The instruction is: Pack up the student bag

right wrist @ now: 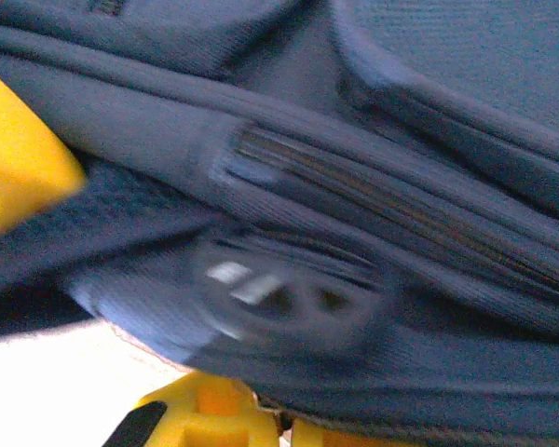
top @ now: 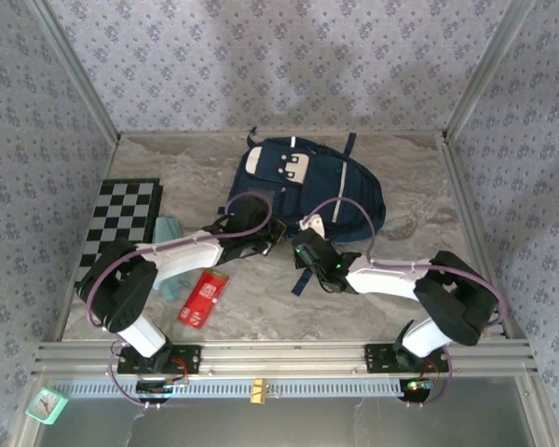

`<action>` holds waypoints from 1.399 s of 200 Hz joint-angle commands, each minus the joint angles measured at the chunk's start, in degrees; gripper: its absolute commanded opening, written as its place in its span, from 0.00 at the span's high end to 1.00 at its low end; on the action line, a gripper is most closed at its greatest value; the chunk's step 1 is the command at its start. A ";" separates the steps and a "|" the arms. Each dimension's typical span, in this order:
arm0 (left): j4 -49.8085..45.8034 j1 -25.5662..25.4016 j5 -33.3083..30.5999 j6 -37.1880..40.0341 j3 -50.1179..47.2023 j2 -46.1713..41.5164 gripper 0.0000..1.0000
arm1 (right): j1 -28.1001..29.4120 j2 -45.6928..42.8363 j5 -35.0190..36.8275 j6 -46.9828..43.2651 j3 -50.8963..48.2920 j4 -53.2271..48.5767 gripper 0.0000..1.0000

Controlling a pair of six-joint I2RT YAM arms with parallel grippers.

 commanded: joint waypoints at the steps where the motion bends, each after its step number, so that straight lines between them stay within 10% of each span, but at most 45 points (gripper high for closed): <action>1: -1.99 5.03 -2.14 4.55 -0.49 -3.73 1.00 | -1.89 -3.99 3.79 4.37 -3.98 -11.87 1.00; 101: -4.36 17.80 6.01 19.76 7.45 3.77 1.00 | -2.78 -17.81 -7.07 -1.71 -5.74 -17.53 1.00; 165: -3.59 21.62 18.85 27.82 21.34 16.93 0.93 | 2.30 -8.87 -15.72 1.38 -0.10 -8.81 1.00; 220: -3.90 17.87 16.64 25.85 7.15 5.49 0.54 | 2.26 -5.09 -14.53 5.71 0.10 -10.35 1.00; 280: 2.71 5.78 8.94 7.54 -5.08 -0.50 0.47 | 2.23 -2.43 -13.57 7.14 4.52 -14.72 1.00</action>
